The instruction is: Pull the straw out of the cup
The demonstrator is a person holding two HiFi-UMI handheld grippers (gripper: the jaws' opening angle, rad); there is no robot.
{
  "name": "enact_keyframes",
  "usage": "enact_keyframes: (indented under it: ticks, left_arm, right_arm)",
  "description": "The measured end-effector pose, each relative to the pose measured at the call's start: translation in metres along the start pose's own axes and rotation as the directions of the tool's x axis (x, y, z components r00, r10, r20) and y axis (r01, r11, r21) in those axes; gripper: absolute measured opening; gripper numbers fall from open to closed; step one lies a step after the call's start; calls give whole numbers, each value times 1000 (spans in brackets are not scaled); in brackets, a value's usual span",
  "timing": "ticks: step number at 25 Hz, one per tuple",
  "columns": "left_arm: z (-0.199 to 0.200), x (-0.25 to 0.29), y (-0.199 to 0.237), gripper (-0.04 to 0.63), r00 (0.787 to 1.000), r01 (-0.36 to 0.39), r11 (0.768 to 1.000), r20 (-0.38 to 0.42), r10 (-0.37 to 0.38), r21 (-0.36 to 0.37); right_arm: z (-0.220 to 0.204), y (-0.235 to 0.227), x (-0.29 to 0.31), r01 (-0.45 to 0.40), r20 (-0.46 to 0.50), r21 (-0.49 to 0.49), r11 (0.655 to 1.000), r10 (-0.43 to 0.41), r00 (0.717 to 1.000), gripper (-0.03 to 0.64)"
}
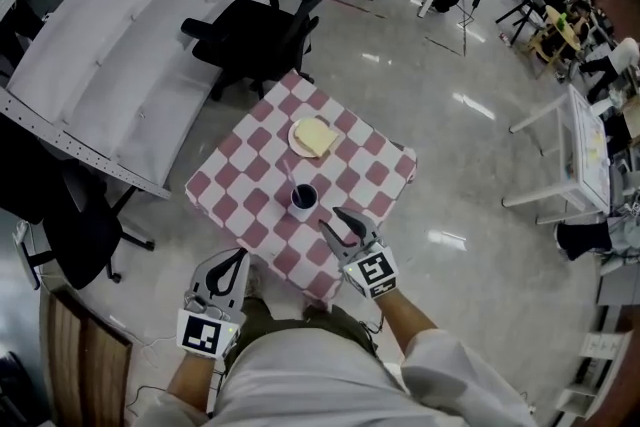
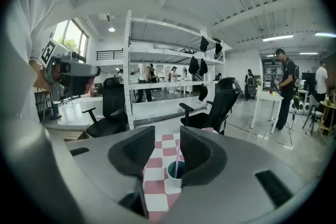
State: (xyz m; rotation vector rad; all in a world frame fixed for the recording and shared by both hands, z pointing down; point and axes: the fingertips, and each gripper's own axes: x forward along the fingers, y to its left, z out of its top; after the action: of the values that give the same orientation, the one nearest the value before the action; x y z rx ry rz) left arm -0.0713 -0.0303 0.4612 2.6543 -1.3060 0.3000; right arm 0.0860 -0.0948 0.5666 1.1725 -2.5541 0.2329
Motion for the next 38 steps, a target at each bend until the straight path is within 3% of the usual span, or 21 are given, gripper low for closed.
enact_keyframes:
  ticks: [27, 38]
  left_arm:
    - [-15, -25, 14, 3, 993, -106, 994, -49, 105, -19]
    - [-18, -31, 19, 4, 990, -126, 992, -64, 125, -24]
  right_arm:
    - [-64, -18, 92, -63, -174, -30, 998, 57, 983, 152]
    - [-98, -19, 122, -84, -269, -26, 996, 74, 960, 146]
